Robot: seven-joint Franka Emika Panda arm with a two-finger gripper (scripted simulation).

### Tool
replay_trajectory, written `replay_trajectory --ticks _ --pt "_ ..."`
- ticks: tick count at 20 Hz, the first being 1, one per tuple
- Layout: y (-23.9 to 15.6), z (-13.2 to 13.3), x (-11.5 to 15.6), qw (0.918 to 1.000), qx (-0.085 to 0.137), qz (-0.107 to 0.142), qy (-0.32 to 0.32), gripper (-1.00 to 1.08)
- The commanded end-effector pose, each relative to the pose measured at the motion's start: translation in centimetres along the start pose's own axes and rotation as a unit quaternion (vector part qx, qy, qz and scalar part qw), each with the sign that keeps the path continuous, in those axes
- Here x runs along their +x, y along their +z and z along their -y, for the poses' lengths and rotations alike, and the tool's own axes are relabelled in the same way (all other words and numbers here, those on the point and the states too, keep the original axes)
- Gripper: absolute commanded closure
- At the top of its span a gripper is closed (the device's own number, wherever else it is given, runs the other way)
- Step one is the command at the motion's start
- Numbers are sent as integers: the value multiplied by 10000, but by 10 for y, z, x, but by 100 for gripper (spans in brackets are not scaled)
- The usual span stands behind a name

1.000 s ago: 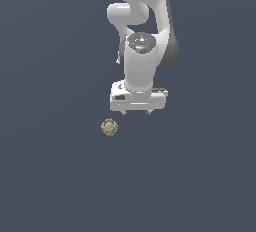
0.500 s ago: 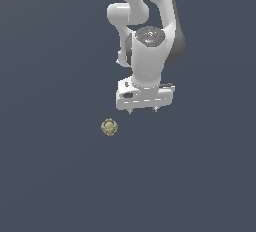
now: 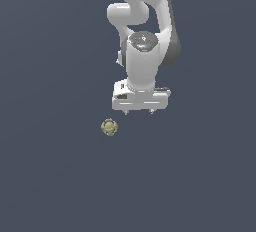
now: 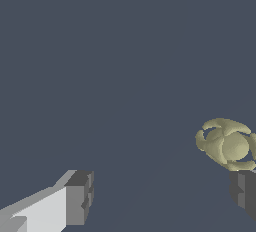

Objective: Pick up the object and move it to a goal position.

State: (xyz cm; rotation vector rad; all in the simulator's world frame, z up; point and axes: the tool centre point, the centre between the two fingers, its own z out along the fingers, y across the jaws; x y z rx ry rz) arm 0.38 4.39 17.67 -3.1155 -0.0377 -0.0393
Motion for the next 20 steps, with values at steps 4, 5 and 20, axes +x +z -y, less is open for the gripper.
replay_trajectory --ticks 4,5,20 --pt "17 -26 0 9978 -4 29 662 -92" --pt "21 -32 0 9966 -7 35 820 -92" --pt "77 -125 -13 9518 -136 79 3064 -92"
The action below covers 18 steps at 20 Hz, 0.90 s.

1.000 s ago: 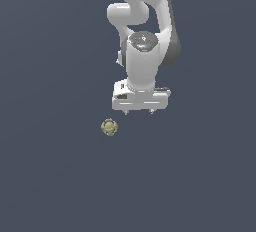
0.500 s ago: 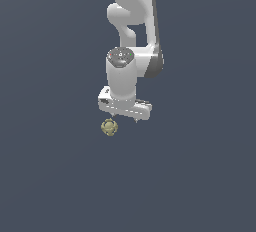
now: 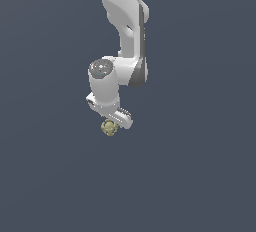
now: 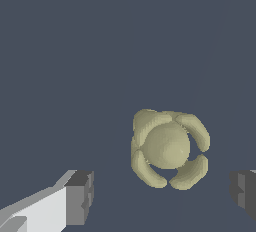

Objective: Pick up the object and move it to a goal position.

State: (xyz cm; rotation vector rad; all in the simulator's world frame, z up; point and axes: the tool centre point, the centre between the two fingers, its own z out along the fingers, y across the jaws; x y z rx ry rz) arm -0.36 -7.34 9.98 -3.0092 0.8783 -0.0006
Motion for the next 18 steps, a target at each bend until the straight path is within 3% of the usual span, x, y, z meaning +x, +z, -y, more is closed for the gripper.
replay_trajectory --ticks 1,11,18 --pt "5 -8 3 9997 -16 -6 226 -92" --pt "13 -16 6 9992 -32 -6 399 -92" --pt "45 -17 5 9991 -33 -8 421 -92"
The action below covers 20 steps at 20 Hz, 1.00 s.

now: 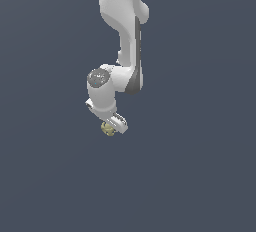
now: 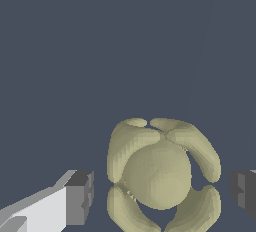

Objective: Pick up the object and move it to a goal position.

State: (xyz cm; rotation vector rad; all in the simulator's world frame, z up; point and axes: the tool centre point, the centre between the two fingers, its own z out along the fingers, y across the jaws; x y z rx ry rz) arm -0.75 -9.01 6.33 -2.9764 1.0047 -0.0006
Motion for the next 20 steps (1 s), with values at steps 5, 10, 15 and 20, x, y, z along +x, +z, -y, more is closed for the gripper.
replay_trajectory --ticks 5,10,15,20 --pt "23 0 0 10000 -2 2 13 -92" --pt "24 0 1 10000 -2 2 13 108" --pt "24 0 1 10000 -2 2 13 108" --pt "22 1 0 10000 5 -6 10 108"
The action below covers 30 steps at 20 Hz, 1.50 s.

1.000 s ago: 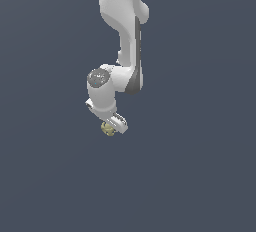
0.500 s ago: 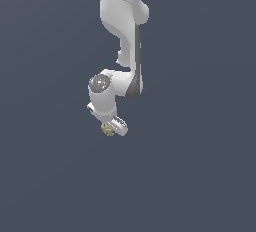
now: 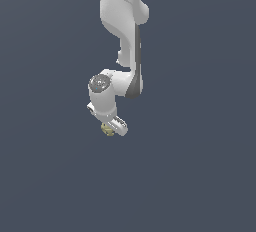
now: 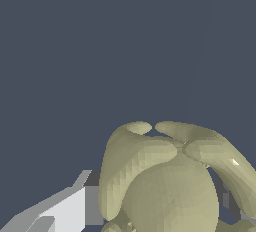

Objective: Pick up the object and move it to a goal position.

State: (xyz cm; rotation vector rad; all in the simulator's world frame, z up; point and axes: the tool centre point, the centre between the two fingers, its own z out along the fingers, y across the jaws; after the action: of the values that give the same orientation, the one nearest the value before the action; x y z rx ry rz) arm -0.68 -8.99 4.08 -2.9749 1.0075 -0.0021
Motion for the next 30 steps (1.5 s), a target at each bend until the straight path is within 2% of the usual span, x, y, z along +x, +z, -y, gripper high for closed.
replay_trajectory --ticks 1,12,30 --pt "-1 0 -1 10000 1 -2 0 108" --pt "-22 -11 -28 10000 2 1 0 108" --pt "-98 -48 -118 10000 3 10 1 108"
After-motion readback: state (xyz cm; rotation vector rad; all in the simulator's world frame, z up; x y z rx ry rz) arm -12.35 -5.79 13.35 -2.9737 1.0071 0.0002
